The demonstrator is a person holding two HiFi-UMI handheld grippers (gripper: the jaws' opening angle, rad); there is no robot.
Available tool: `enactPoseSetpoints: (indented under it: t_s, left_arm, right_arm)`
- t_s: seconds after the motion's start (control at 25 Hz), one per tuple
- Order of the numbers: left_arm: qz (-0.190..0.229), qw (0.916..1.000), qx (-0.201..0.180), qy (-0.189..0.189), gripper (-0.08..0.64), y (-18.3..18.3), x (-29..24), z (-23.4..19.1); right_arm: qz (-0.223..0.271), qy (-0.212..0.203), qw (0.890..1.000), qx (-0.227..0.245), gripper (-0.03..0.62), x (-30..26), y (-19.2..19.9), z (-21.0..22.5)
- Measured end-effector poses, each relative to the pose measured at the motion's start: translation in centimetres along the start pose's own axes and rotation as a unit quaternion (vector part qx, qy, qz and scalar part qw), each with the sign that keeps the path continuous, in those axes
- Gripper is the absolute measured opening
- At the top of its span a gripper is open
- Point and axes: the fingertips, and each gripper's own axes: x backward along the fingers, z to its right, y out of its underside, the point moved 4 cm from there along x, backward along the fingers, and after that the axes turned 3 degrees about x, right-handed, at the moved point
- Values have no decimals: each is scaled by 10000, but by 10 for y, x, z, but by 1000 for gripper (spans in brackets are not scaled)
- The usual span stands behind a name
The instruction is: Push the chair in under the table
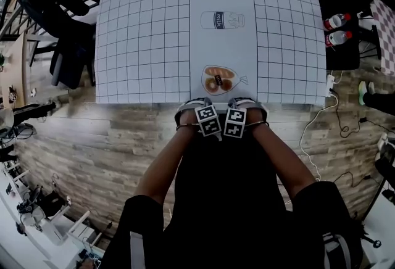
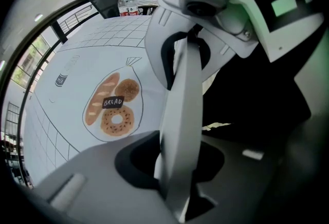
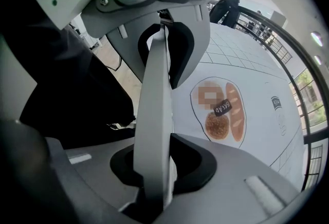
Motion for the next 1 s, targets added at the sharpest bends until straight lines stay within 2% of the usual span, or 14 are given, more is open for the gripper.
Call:
enactPoseSetpoints:
  t_s: [0.4, 0.6, 0.72, 0.88, 1.0]
  left_arm:
    - [32, 9999, -122, 102, 120, -5, -4, -3]
    - [72, 9998, -190, -54, 130, -5, -4, -6]
    - [124, 9998, -69, -119, 130, -4, -3, 2]
    - [435, 9987, 259, -73, 138, -13, 9, 1]
    - [663, 9969, 417, -52, 151, -14, 23, 1]
  right_arm:
    - [14, -52, 10000, -81, 80, -2, 6, 3]
    - [-20, 152, 9998, 156, 84, -3, 4, 4]
    - [-21, 160, 9998, 135, 131, 1, 5, 0]
    - [364, 89, 9982, -458, 143, 20, -2, 1]
    - [564, 306, 9969, -449, 145, 38, -15, -4]
